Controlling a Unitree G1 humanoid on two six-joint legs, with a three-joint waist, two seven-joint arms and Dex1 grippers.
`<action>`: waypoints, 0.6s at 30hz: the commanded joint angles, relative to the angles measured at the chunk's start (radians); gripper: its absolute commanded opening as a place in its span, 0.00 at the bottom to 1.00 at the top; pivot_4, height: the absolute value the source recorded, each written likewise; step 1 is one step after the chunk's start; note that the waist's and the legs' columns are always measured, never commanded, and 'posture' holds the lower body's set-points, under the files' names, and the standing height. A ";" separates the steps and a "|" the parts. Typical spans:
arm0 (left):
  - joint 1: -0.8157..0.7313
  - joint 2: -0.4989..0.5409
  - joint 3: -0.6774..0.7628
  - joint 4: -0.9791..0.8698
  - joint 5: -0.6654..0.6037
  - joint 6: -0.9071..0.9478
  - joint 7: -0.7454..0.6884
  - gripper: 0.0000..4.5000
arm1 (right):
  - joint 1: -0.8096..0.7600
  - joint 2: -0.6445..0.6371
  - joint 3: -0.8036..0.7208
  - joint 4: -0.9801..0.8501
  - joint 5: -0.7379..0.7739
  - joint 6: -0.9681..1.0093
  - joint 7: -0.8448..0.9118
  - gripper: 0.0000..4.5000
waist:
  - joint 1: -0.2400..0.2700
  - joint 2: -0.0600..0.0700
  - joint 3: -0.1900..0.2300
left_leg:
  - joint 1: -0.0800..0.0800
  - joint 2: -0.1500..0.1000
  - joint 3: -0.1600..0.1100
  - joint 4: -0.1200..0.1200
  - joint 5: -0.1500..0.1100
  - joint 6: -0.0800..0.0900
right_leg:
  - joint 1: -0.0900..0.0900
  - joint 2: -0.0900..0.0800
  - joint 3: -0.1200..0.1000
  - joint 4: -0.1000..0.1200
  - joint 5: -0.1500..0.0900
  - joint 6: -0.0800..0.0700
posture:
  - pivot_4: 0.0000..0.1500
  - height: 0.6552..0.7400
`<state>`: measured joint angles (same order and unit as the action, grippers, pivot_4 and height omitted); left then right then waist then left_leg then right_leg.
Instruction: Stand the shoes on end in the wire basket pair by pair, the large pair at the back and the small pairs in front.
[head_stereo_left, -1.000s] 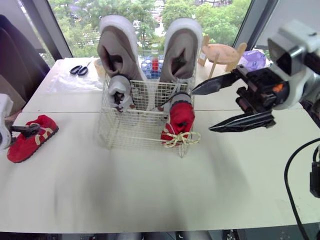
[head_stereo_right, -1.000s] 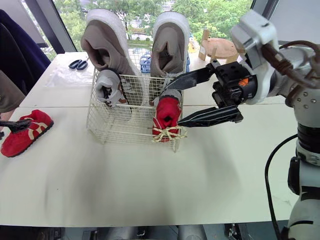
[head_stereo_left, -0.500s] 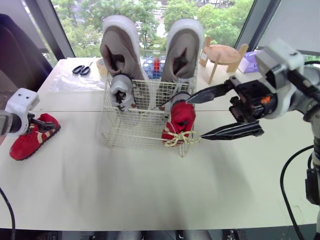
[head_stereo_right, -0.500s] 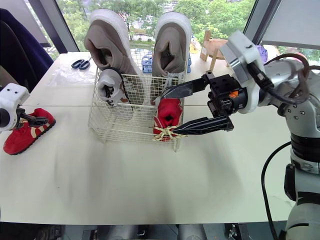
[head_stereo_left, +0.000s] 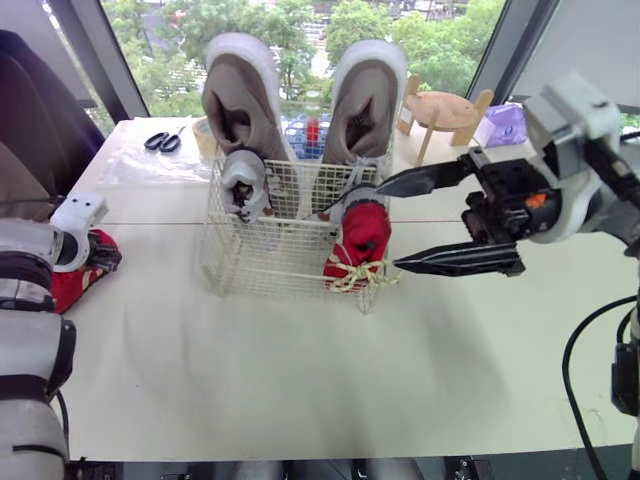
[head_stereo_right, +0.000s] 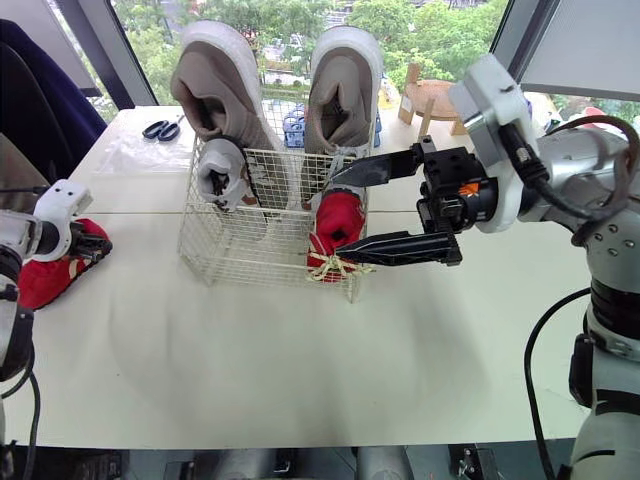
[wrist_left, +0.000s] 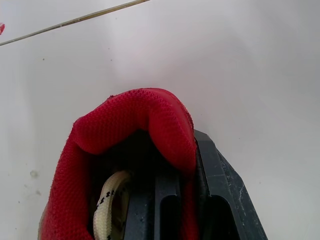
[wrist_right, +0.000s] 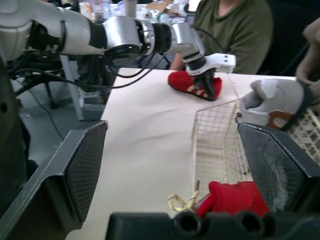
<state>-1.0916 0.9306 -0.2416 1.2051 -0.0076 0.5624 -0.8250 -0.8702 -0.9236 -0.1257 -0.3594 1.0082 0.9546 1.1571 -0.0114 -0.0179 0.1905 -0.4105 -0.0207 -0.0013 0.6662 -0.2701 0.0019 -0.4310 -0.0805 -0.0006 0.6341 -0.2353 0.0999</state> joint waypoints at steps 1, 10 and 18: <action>-0.017 0.021 0.018 -0.007 0.044 0.029 -0.020 0.01 | -0.010 0.006 -0.024 -0.010 0.024 -0.009 -0.011 1.00 | -0.001 0.000 0.000 | 0.000 0.000 0.000 0.000 0.000 0.000 | 0.000 0.000 0.000 0.000 0.000 0.000 | 1.00 1.00; 0.058 0.154 0.295 -0.687 -0.106 0.681 -0.001 0.01 | 0.012 0.016 0.006 0.018 -0.017 -0.049 0.028 1.00 | -0.003 -0.009 0.002 | -0.003 0.001 -0.003 0.000 0.000 0.000 | -0.002 0.000 -0.001 0.000 0.000 0.000 | 1.00 1.00; 0.442 -0.073 1.042 -1.777 -0.256 1.052 0.113 0.01 | -0.018 0.042 0.033 0.155 -0.093 -0.117 0.072 1.00 | 0.001 -0.012 0.002 | -0.003 0.003 -0.004 0.001 0.001 -0.003 | -0.002 -0.002 -0.001 -0.001 0.001 0.001 | 1.00 1.00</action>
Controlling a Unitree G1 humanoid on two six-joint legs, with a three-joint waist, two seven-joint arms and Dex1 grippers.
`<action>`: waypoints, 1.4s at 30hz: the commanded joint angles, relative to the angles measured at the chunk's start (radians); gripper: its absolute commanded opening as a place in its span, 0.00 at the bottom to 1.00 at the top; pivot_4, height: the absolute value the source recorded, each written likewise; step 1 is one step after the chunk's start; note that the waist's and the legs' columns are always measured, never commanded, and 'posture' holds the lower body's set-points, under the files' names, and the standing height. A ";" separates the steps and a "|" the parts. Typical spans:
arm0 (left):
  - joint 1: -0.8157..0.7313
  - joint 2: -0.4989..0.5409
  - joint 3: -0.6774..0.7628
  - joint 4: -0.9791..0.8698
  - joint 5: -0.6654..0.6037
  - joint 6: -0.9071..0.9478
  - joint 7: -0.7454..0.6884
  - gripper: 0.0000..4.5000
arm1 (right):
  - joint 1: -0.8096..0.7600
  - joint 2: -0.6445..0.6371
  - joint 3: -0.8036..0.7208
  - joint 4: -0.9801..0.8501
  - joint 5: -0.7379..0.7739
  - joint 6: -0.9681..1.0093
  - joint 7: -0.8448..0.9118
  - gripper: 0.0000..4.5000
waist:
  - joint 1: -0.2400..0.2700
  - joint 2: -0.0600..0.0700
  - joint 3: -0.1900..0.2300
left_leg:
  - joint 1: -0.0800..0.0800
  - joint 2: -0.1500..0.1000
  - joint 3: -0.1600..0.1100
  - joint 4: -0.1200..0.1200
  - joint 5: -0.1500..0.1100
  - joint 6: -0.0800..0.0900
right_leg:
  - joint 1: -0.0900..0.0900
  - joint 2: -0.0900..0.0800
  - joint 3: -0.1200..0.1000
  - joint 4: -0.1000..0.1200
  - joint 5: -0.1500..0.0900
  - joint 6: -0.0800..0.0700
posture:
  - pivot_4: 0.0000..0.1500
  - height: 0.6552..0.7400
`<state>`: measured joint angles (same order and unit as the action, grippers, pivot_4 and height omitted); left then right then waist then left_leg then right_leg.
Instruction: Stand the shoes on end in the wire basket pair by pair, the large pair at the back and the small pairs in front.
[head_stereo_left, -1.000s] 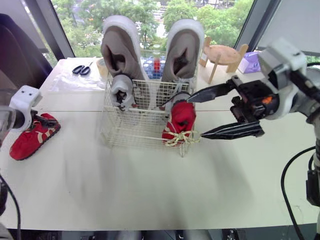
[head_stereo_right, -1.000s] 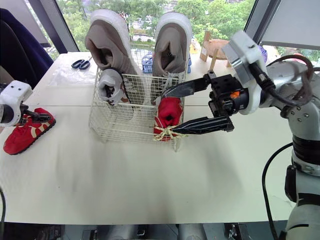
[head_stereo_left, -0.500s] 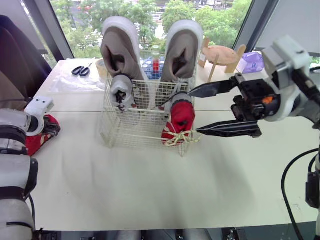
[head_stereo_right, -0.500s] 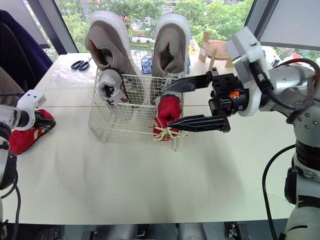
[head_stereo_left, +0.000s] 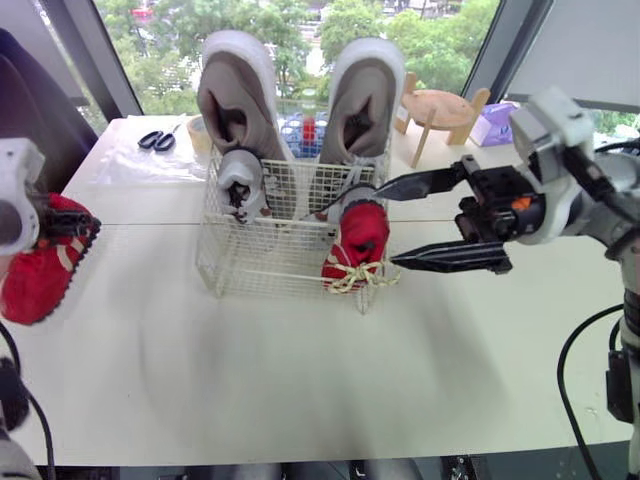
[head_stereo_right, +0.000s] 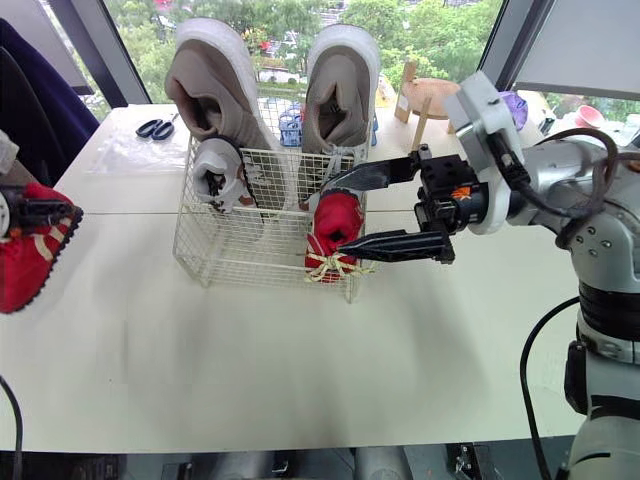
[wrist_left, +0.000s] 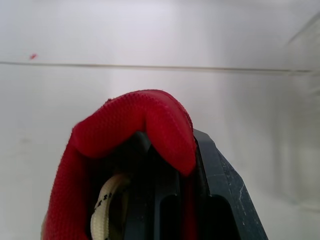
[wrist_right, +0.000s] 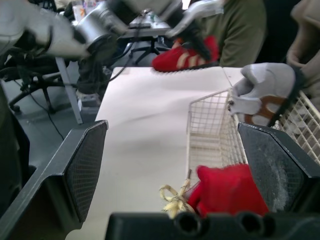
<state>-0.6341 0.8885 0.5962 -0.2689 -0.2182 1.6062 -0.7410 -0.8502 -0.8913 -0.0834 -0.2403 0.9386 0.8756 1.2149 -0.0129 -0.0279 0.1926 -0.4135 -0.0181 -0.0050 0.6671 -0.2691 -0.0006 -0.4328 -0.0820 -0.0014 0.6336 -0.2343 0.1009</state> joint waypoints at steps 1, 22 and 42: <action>-0.020 -0.075 0.252 -0.367 -0.091 0.008 0.035 0.01 | -0.046 0.015 -0.003 0.054 -0.034 -0.046 0.021 1.00 | 0.005 -0.003 -0.001 | -0.001 0.000 -0.002 0.000 0.001 -0.002 | 0.000 0.000 -0.002 0.000 0.000 -0.001 | 1.00 1.00; -0.259 -0.976 0.439 -0.778 -0.627 -0.022 0.461 0.01 | -0.101 0.034 0.064 0.146 -0.130 -0.053 0.123 1.00 | 0.005 0.000 -0.003 | 0.005 -0.002 0.000 -0.001 0.002 -0.004 | 0.005 0.002 -0.001 -0.002 0.003 0.000 | 1.00 1.00; 0.083 -0.833 0.002 -0.573 -0.746 -0.542 0.606 0.01 | -0.054 0.033 -0.029 -0.024 0.007 0.146 -0.072 1.00 | 0.026 0.000 -0.003 | 0.005 -0.002 -0.001 0.000 0.002 -0.003 | 0.006 0.001 -0.001 -0.003 0.003 -0.001 | 1.00 1.00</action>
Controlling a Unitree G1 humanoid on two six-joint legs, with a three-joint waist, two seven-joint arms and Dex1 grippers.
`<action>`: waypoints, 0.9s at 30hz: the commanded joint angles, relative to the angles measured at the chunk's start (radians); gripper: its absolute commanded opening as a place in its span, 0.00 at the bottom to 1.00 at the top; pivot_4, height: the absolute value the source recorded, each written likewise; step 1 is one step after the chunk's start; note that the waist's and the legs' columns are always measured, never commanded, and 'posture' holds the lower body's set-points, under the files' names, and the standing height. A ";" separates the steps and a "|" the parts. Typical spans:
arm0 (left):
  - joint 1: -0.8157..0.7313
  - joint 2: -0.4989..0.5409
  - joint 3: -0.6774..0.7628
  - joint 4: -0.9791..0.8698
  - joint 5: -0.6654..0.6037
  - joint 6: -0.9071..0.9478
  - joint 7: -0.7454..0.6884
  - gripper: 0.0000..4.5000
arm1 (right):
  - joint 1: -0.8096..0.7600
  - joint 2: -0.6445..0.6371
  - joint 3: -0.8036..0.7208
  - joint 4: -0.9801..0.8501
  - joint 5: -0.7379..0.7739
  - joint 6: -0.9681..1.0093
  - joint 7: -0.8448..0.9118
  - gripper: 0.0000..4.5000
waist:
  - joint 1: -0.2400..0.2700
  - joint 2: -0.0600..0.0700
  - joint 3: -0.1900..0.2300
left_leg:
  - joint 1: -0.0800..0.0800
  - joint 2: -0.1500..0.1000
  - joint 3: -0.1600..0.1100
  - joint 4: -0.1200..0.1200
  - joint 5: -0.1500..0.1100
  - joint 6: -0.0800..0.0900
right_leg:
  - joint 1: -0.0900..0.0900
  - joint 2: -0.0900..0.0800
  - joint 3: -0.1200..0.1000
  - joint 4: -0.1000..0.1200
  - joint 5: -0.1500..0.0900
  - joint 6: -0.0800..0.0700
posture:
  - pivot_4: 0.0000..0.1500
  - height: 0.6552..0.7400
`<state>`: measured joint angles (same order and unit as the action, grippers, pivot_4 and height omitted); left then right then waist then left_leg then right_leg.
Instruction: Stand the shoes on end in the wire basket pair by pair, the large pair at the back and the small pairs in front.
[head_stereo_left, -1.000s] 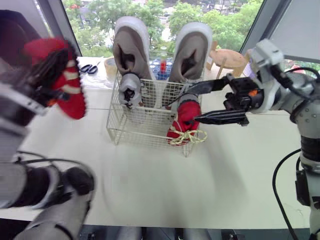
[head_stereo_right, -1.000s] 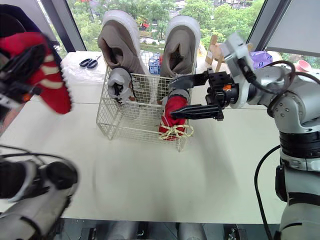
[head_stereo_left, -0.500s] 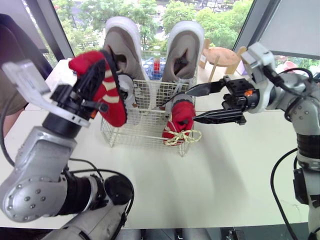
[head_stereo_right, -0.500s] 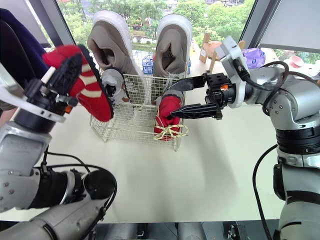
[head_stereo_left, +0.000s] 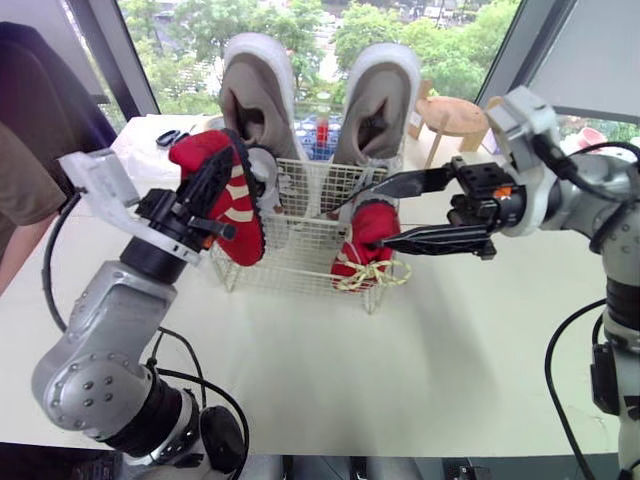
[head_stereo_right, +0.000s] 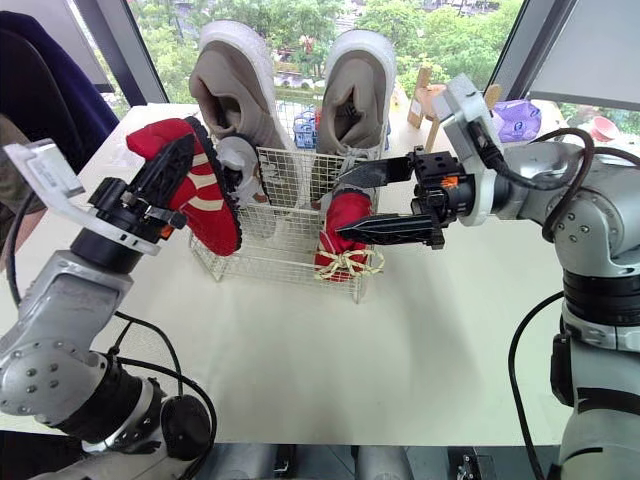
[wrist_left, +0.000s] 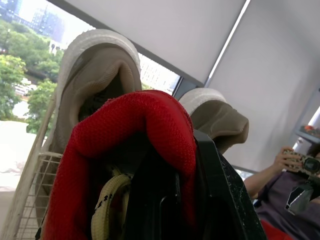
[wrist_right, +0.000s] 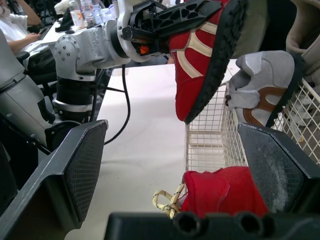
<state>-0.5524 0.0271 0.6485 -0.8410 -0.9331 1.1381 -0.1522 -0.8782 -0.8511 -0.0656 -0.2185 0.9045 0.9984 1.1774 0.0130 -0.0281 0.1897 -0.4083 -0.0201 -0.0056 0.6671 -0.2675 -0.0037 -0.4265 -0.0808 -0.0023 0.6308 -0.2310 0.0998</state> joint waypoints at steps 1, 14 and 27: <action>0.022 0.041 -0.074 0.006 -0.022 -0.090 0.016 0.01 | -0.029 -0.005 -0.048 -0.051 0.048 0.031 -0.047 1.00 | 0.000 0.000 0.000 | 0.000 0.000 0.000 0.000 0.000 0.000 | 0.000 0.000 0.000 0.000 0.000 0.000 | 1.00 1.00; 0.381 0.124 -0.373 0.114 0.232 -0.477 -0.065 0.01 | -0.064 0.012 -0.056 -0.074 0.123 0.098 -0.149 1.00 | -0.003 0.022 -0.023 | 0.004 0.000 0.003 -0.001 -0.002 0.004 | 0.004 0.000 0.001 -0.002 -0.002 -0.004 | 1.00 1.00; 0.196 0.150 -0.442 0.169 0.248 -0.587 0.005 0.01 | -0.062 -0.009 -0.071 -0.074 0.172 0.116 -0.171 1.00 | 0.001 0.019 -0.021 | 0.015 0.001 0.001 -0.001 -0.004 0.007 | 0.019 0.002 -0.001 -0.007 -0.005 -0.007 | 1.00 1.00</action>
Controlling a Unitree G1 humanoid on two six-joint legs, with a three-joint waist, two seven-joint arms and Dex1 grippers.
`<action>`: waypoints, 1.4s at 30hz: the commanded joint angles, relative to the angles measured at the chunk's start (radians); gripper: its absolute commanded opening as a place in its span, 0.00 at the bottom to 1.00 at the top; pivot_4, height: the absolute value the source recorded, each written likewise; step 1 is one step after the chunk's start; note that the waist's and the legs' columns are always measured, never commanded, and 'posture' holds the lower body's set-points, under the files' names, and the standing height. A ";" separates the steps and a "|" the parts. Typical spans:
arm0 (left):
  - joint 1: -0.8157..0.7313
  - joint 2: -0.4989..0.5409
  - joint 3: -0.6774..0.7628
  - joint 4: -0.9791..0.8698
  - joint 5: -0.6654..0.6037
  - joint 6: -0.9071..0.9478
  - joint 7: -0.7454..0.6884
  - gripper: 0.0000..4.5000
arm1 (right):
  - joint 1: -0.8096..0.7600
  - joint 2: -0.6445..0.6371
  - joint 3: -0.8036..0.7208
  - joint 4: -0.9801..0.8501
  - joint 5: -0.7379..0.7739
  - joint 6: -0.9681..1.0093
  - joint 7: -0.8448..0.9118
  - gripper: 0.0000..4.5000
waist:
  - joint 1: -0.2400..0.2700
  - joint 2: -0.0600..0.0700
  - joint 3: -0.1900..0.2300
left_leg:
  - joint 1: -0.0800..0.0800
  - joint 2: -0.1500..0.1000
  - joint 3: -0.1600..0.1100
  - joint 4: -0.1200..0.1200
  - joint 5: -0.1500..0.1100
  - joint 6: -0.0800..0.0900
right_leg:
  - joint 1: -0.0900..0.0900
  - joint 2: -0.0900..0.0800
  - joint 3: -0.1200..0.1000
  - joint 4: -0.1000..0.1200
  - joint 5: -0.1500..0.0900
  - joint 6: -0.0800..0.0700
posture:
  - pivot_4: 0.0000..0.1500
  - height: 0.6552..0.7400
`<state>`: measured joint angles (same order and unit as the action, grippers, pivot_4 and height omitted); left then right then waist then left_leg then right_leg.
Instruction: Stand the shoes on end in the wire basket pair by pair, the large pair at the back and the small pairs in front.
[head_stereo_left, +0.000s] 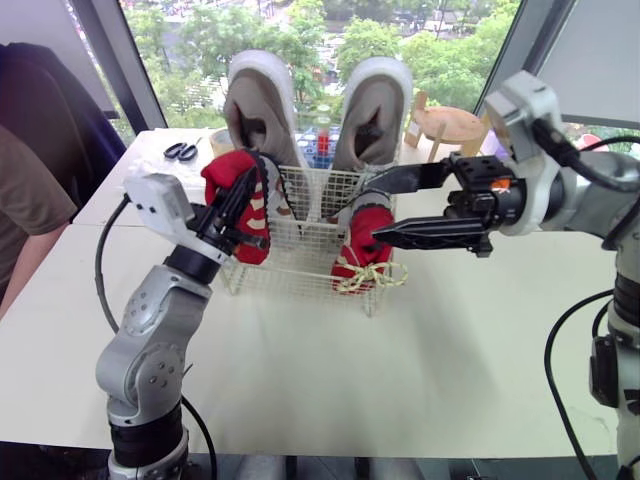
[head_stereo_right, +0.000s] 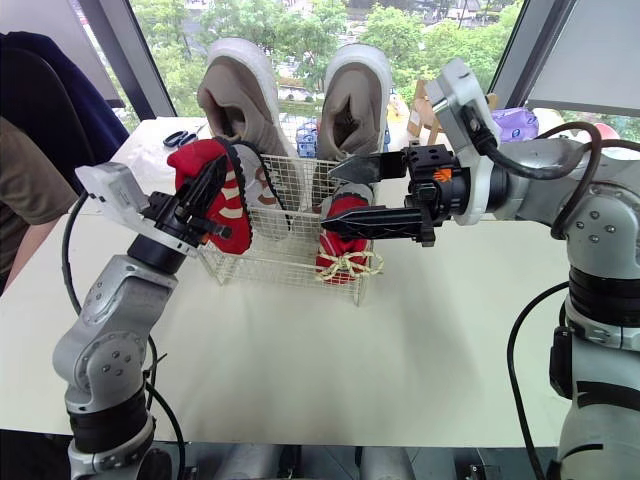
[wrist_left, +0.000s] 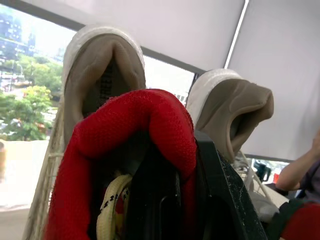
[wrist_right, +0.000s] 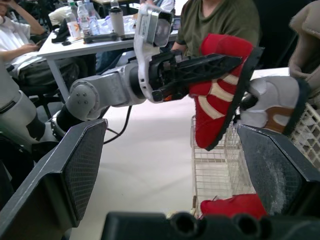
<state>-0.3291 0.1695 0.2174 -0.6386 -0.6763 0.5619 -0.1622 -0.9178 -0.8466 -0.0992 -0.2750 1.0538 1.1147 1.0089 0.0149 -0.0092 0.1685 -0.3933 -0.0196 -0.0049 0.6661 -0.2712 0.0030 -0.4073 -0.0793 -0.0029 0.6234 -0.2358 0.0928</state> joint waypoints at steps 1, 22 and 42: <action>-0.006 0.007 -0.022 -0.032 -0.005 -0.010 0.013 0.01 | -0.023 -0.014 -0.037 -0.016 0.024 0.000 -0.004 1.00 | 0.000 0.000 0.000 | 0.000 0.000 0.000 0.000 0.000 0.000 | 0.000 0.000 0.000 0.000 0.000 0.000 | 1.00 1.00; 0.338 0.035 0.005 -0.102 -0.178 -0.014 0.030 0.62 | -0.010 -0.025 -0.042 -0.018 0.036 -0.006 -0.009 1.00 | -0.001 0.000 0.000 | -0.002 0.002 0.001 -0.003 -0.004 0.006 | -0.001 -0.004 0.001 -0.009 0.000 -0.001 | 1.00 1.00; 1.011 0.673 0.521 -0.226 -0.653 0.194 -0.253 0.81 | 0.447 -0.237 -0.282 -0.030 0.038 0.055 0.039 1.00 | 0.001 0.003 0.002 | -0.017 -0.001 0.002 -0.004 -0.006 0.004 | -0.018 -0.011 0.000 -0.015 -0.001 -0.003 | 1.00 1.00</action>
<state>0.6713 0.8278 0.7072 -0.8777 -1.3506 0.7522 -0.3649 -0.5348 -1.0455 -0.3194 -0.2822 1.1131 1.1669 1.0106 0.0155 -0.0062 0.1701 -0.4105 -0.0206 -0.0029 0.6619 -0.2781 0.0069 -0.4255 -0.0908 -0.0025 0.6078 -0.2368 0.0902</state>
